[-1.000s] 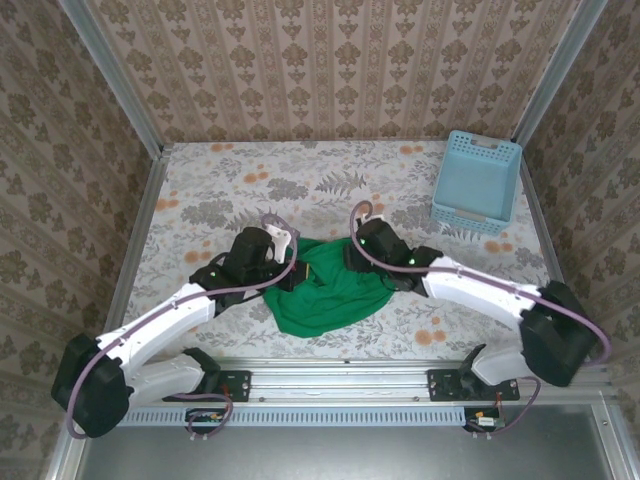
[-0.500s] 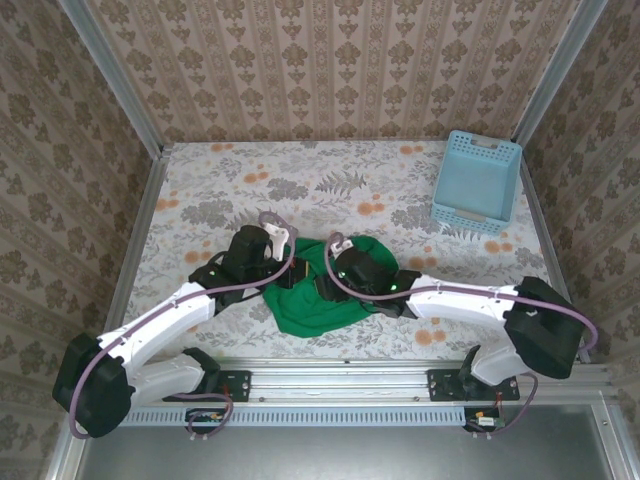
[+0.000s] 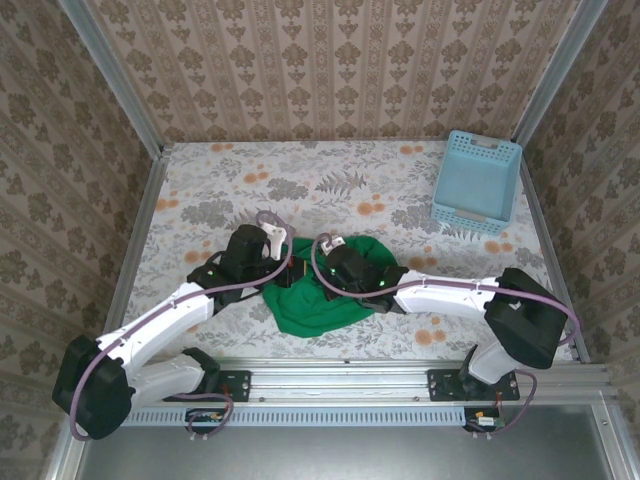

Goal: Fold the inside-out t-shirt

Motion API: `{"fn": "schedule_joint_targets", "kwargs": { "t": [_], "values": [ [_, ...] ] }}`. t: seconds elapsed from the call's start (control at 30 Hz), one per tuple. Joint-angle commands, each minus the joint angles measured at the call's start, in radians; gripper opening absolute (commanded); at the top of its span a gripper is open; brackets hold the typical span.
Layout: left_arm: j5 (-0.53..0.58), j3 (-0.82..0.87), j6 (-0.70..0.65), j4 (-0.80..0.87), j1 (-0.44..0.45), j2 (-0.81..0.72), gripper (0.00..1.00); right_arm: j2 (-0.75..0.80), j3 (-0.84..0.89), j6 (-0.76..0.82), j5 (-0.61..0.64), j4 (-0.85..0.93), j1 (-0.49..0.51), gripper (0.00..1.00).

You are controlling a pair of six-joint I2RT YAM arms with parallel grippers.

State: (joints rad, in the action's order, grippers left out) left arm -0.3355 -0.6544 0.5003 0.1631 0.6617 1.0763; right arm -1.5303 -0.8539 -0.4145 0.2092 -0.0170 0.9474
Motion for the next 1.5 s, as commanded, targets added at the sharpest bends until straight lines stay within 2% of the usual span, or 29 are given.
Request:
{"fn": "schedule_joint_targets", "kwargs": {
  "t": [0.0,0.23,0.4,0.53,0.67,0.77,0.93,1.17,1.27,1.4,1.47],
  "values": [
    [0.049,-0.035,-0.024,0.059,-0.014,0.011,0.0,0.081,0.003,-0.007,-0.024,0.02,0.008,0.0],
    [0.134,-0.119,-0.094,0.158,-0.022,0.097,0.01,0.272,0.073,-0.061,-0.215,0.027,0.006,0.0],
    [0.174,-0.13,-0.12,0.197,-0.007,0.092,0.23,0.369,0.141,-0.127,-0.294,-0.025,-0.042,0.0],
    [0.253,-0.109,-0.126,0.224,0.08,0.003,0.42,0.392,0.192,-0.179,-0.363,-0.114,-0.091,0.0],
    [0.283,-0.064,-0.089,0.217,0.166,-0.089,0.45,0.397,0.202,-0.187,-0.391,-0.16,-0.09,0.0],
    [0.284,-0.056,-0.067,0.212,0.214,-0.082,0.45,0.402,0.205,-0.187,-0.407,-0.179,-0.087,0.0],
    [0.313,-0.091,-0.02,0.22,0.252,0.022,0.45,0.413,0.208,-0.18,-0.423,-0.207,-0.07,0.0],
    [0.385,-0.109,0.074,0.199,0.239,0.094,0.46,0.409,0.214,-0.151,-0.44,-0.222,-0.04,0.0],
    [0.386,-0.103,0.074,0.185,0.232,0.094,0.35,0.416,0.221,-0.145,-0.415,-0.206,-0.039,0.0],
    [0.38,-0.083,0.052,0.179,0.231,0.076,0.14,0.456,0.242,-0.154,-0.334,-0.177,-0.045,0.0],
    [0.373,-0.062,0.036,0.166,0.231,0.048,0.07,0.476,0.253,-0.177,-0.308,-0.162,-0.066,0.0]
  ]
}}
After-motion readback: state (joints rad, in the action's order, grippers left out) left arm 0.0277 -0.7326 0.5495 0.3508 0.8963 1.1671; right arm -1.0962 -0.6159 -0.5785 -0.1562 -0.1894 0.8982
